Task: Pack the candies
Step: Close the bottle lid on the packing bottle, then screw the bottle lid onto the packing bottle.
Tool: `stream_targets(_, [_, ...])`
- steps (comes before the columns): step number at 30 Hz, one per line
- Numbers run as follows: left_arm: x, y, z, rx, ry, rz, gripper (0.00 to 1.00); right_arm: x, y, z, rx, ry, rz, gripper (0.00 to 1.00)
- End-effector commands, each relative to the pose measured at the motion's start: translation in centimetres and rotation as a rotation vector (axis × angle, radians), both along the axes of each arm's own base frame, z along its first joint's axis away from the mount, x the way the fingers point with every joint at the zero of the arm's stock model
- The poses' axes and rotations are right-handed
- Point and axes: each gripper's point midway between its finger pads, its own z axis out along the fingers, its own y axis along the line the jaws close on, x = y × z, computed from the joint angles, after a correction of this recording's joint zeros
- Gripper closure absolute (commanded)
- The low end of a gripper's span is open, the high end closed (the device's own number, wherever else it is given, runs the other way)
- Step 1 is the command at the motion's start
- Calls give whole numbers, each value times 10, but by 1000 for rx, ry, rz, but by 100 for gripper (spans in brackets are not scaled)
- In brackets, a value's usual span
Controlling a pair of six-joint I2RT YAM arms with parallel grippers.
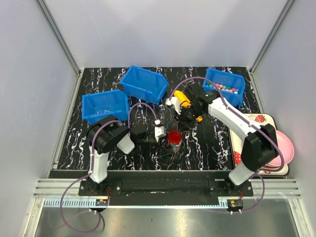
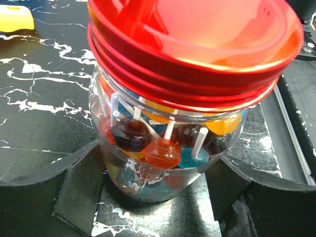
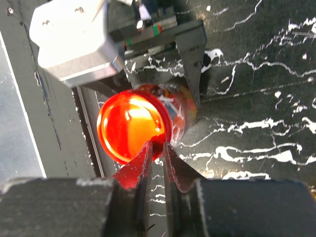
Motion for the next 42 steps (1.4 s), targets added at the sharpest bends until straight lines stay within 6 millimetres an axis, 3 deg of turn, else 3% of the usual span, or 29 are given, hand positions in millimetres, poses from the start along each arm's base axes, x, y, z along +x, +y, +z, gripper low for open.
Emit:
stream_targets(1, [29, -11, 57, -169, -220, 58, 77, -29, -22, -2, -74, 68, 7, 84])
stream_targets(7, [30, -11, 57, -168, -217, 56, 79, -22, -23, 21, -57, -17, -11, 83])
stream_targets(13, [28, -12, 57, -170, -216, 50, 79, 3, 4, 43, 33, -40, 2, 81])
stream_targets(19, [29, -11, 59, -172, -223, 53, 79, 27, 38, 39, 109, 35, 33, 80])
stream_targets(22, [29, -11, 58, -170, -222, 56, 79, 30, 46, 26, 117, 96, 50, 80])
stream_targets(28, [29, -12, 58, -169, -220, 55, 80, 21, 43, 11, 105, 148, 69, 80])
stream_targets(42, [31, -11, 58, -167, -216, 61, 82, 11, 19, 0, 24, 95, 48, 82])
